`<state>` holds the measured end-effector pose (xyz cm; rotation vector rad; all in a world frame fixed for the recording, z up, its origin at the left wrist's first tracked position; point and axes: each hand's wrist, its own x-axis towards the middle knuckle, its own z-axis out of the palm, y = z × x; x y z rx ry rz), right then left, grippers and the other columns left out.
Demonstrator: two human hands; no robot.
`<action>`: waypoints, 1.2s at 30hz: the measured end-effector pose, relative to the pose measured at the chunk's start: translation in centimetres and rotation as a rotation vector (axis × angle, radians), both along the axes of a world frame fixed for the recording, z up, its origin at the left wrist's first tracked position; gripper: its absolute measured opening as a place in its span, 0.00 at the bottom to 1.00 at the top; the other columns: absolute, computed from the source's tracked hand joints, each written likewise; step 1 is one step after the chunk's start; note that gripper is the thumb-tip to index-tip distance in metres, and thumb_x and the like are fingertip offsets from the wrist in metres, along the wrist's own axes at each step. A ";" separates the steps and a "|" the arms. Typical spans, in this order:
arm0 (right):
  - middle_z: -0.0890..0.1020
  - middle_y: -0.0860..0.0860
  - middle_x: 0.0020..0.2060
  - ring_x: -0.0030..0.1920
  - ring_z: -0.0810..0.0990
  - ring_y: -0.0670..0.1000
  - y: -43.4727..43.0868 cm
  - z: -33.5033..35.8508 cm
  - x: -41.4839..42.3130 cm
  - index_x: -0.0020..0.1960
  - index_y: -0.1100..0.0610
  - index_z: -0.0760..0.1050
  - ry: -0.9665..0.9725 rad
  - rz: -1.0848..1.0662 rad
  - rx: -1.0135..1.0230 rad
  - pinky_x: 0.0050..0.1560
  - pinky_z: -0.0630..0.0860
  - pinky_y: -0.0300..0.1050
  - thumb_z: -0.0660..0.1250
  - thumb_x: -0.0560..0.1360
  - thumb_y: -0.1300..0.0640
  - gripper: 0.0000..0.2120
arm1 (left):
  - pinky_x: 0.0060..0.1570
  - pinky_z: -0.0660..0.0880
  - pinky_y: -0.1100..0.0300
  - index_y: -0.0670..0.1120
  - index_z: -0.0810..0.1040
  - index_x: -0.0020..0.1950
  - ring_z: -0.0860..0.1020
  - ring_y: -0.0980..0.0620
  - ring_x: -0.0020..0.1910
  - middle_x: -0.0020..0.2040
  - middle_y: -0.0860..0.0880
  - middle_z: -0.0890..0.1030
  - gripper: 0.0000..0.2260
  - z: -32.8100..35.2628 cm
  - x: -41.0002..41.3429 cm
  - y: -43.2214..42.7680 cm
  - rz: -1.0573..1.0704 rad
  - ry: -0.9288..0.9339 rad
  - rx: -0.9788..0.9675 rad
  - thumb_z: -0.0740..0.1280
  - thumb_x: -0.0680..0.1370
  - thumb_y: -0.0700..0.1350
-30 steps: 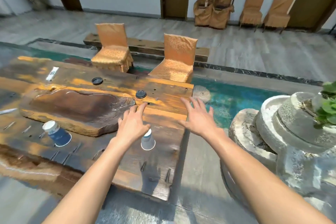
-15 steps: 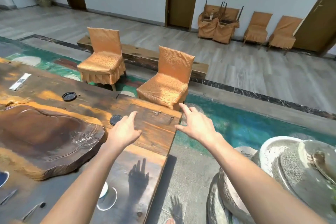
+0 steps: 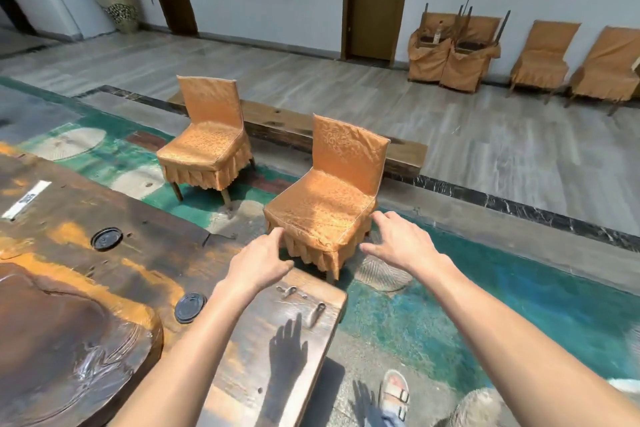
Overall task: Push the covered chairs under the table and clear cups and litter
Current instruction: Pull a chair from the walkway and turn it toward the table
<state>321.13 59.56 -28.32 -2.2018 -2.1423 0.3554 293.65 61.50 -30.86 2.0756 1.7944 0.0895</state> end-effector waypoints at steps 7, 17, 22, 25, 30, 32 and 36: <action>0.75 0.52 0.66 0.65 0.77 0.57 16.7 -0.5 8.7 0.71 0.51 0.68 0.031 0.125 0.015 0.61 0.77 0.58 0.68 0.76 0.36 0.30 | 0.60 0.76 0.48 0.55 0.64 0.76 0.77 0.43 0.66 0.70 0.46 0.77 0.31 -0.4 9.5 13.4 0.114 0.004 -0.018 0.68 0.74 0.57; 0.72 0.51 0.68 0.67 0.73 0.58 33.1 -0.8 21.4 0.73 0.50 0.66 0.022 0.206 -0.064 0.63 0.71 0.62 0.69 0.75 0.39 0.31 | 0.63 0.74 0.50 0.53 0.63 0.79 0.74 0.44 0.69 0.73 0.45 0.74 0.34 -2.1 24.5 27.2 0.219 -0.044 -0.160 0.68 0.74 0.55; 0.70 0.52 0.70 0.69 0.70 0.58 40.7 -2.9 27.0 0.74 0.50 0.64 0.004 0.223 -0.115 0.64 0.69 0.61 0.70 0.76 0.45 0.30 | 0.64 0.74 0.48 0.52 0.65 0.78 0.75 0.43 0.69 0.72 0.44 0.75 0.33 -3.7 29.7 34.7 0.245 -0.060 -0.171 0.69 0.74 0.54; 0.69 0.52 0.72 0.70 0.69 0.58 46.0 -3.9 29.9 0.75 0.50 0.64 -0.011 0.263 -0.153 0.65 0.70 0.62 0.70 0.76 0.48 0.31 | 0.64 0.74 0.48 0.52 0.65 0.79 0.75 0.44 0.70 0.74 0.46 0.74 0.34 -5.2 32.9 39.8 0.263 -0.077 -0.205 0.69 0.74 0.54; 0.68 0.49 0.72 0.72 0.68 0.56 55.9 -5.9 34.5 0.74 0.49 0.65 -0.065 0.341 -0.155 0.65 0.70 0.61 0.70 0.75 0.55 0.29 | 0.60 0.76 0.52 0.52 0.64 0.79 0.77 0.44 0.67 0.73 0.45 0.76 0.35 -8.6 38.0 49.7 0.307 -0.133 -0.248 0.69 0.73 0.53; 0.66 0.49 0.74 0.73 0.67 0.56 59.9 -6.8 36.2 0.75 0.49 0.64 -0.085 0.371 -0.170 0.65 0.71 0.59 0.68 0.74 0.57 0.30 | 0.54 0.78 0.55 0.52 0.65 0.79 0.79 0.45 0.62 0.69 0.46 0.78 0.34 -9.9 39.9 53.8 0.329 -0.153 -0.274 0.69 0.73 0.52; 0.65 0.49 0.76 0.73 0.67 0.57 67.7 -8.2 38.7 0.77 0.49 0.62 -0.102 0.461 -0.220 0.65 0.73 0.59 0.66 0.74 0.64 0.34 | 0.56 0.78 0.51 0.48 0.68 0.77 0.79 0.46 0.60 0.69 0.45 0.78 0.32 -12.5 42.9 60.8 0.365 -0.233 -0.357 0.70 0.73 0.50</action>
